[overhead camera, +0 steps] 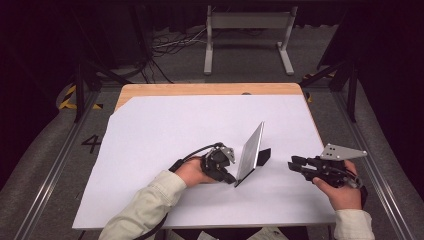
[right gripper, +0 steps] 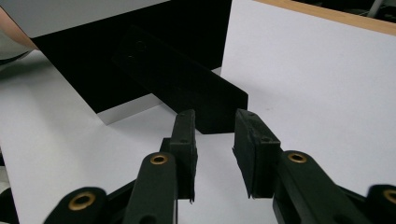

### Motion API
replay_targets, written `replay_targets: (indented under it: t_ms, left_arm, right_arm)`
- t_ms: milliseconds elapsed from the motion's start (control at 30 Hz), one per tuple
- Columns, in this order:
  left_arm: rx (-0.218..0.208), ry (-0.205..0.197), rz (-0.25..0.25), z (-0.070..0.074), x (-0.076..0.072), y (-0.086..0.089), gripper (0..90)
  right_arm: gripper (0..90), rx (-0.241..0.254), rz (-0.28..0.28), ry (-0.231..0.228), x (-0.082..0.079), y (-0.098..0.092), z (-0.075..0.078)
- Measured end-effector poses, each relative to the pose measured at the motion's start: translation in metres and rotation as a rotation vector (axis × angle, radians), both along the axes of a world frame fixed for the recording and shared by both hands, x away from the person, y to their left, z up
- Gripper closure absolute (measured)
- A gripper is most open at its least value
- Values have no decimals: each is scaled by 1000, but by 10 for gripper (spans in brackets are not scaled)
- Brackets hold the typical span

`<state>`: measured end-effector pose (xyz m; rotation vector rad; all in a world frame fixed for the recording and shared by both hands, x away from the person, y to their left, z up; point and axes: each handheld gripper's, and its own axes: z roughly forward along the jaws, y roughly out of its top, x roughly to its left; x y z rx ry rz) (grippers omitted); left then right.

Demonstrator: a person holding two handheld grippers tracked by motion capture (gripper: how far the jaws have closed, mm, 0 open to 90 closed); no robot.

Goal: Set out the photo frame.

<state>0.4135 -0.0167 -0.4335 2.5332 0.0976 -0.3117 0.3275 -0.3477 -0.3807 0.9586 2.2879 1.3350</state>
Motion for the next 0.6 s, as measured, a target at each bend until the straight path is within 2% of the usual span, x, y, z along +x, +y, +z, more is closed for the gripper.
replay_targets:
  t_ms: [300,600]
  left_arm:
    - [-6,-1,-49,0,-7,-15,900]
    - [-36,17,-44,-3,-13,-25,900]
  right_arm:
    - [697,19,-19,10,-6,-8,3]
    - [702,20,-24,17,-8,-9,4]
